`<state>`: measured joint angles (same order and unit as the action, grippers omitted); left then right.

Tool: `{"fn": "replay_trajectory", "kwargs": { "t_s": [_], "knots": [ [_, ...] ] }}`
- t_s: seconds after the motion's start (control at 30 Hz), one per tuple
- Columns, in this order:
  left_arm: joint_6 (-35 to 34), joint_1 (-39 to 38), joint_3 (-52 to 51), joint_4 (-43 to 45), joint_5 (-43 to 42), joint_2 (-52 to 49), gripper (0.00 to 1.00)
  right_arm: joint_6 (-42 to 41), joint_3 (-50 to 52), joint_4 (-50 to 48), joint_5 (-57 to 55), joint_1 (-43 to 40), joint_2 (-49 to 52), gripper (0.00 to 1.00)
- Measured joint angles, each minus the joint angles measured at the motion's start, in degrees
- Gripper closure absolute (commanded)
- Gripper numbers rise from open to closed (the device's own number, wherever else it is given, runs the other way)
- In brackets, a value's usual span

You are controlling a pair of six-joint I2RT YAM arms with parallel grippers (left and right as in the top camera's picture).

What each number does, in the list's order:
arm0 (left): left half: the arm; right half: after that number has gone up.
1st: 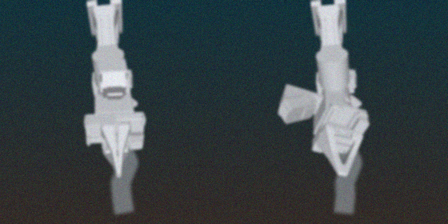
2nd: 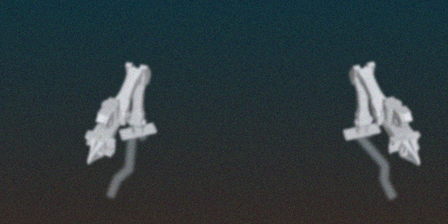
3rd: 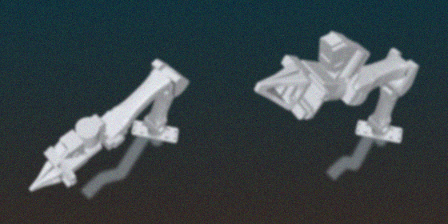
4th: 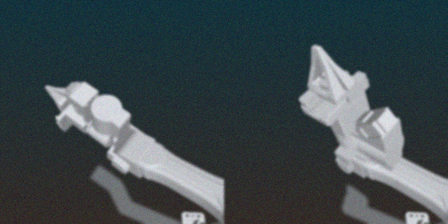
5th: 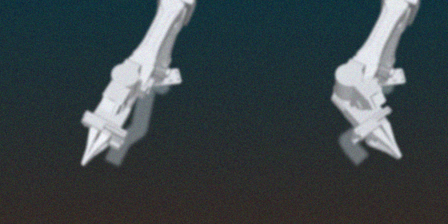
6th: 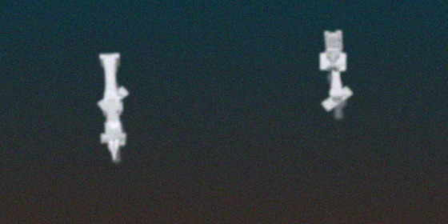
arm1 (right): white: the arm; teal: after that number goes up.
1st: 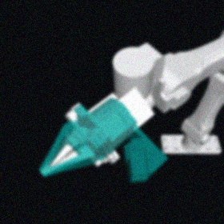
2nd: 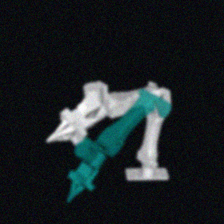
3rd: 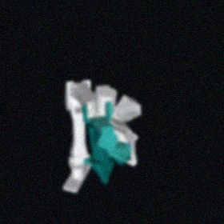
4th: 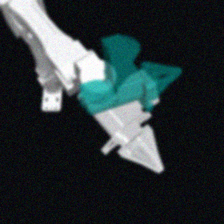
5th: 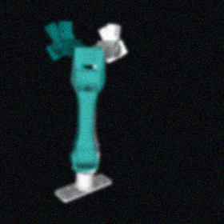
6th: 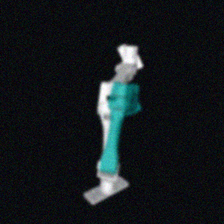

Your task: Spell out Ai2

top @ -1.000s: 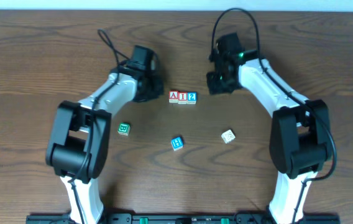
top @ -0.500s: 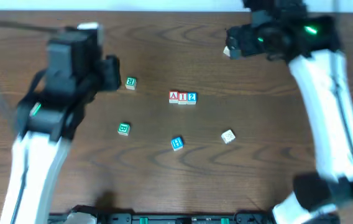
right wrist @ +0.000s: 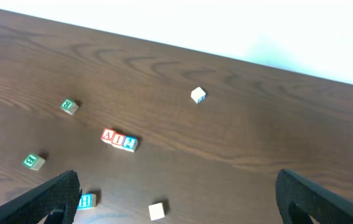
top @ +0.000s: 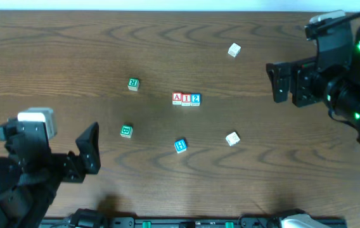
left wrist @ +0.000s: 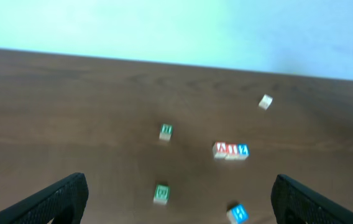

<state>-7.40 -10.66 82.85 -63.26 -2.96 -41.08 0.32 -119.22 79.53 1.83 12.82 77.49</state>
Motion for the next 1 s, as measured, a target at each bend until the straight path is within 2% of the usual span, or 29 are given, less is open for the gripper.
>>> {"fn": "replay_trajectory", "kwargs": {
  "t_s": [0.33,0.43,0.57,0.83,1.0],
  "knots": [
    [0.02,0.0,0.0,-13.55,0.0,0.59,0.05,0.0,0.0,0.15,-0.11,0.0,-0.61,0.01],
    [0.04,1.27,-0.17,-13.53,0.04,1.2,0.05,0.0,0.0,0.15,-0.13,0.0,-0.61,0.01],
    [0.24,7.06,-6.43,-5.25,1.09,7.08,0.05,0.0,0.0,0.15,-0.15,0.0,-0.61,0.01],
    [1.49,17.14,-38.95,16.2,1.68,23.63,0.05,0.2,0.0,0.17,-0.15,0.0,-0.61,0.01],
    [1.51,19.5,-55.84,26.82,0.35,29.27,0.05,0.17,0.02,0.17,-0.15,0.0,-0.61,0.01]
  ]
}}
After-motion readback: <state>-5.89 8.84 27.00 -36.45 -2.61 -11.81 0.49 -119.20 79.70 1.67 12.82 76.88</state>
